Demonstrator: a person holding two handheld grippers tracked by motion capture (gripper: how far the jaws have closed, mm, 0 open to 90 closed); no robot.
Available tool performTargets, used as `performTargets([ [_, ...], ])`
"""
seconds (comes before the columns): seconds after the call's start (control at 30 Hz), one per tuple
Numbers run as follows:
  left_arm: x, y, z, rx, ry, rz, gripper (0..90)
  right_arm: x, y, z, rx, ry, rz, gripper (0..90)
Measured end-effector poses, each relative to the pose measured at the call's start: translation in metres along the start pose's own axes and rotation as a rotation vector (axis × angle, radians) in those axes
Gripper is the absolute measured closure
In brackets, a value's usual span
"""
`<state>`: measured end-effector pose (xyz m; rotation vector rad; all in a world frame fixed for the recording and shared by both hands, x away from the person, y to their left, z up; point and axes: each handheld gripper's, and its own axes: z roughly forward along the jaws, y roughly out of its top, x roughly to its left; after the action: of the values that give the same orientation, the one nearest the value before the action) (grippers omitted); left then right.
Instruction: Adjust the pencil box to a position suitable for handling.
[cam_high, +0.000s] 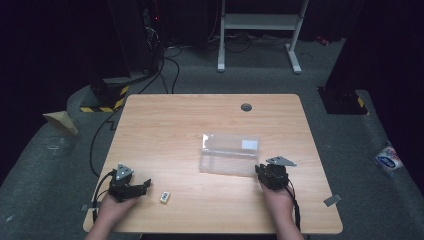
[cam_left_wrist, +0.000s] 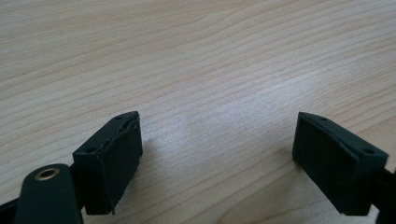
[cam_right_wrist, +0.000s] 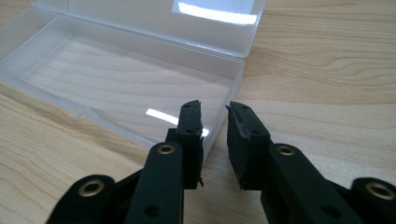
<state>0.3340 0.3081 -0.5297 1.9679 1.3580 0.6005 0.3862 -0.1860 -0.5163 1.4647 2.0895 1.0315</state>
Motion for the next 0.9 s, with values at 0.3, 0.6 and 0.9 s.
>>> performTargets([
  [0.3,0.000,0.000,0.000,0.000,0.000,0.001,16.2,0.008,0.003,0.005,-0.002,0.012,-0.031,78.7],
  [0.6,0.000,0.000,0.000,0.000,0.000,0.001,16.2,0.021,0.006,0.010,0.001,0.037,-0.064,79.5],
  [0.9,0.000,0.000,0.000,0.000,-0.003,0.001,16.2,0.025,0.008,0.012,0.001,0.045,-0.074,79.9],
])
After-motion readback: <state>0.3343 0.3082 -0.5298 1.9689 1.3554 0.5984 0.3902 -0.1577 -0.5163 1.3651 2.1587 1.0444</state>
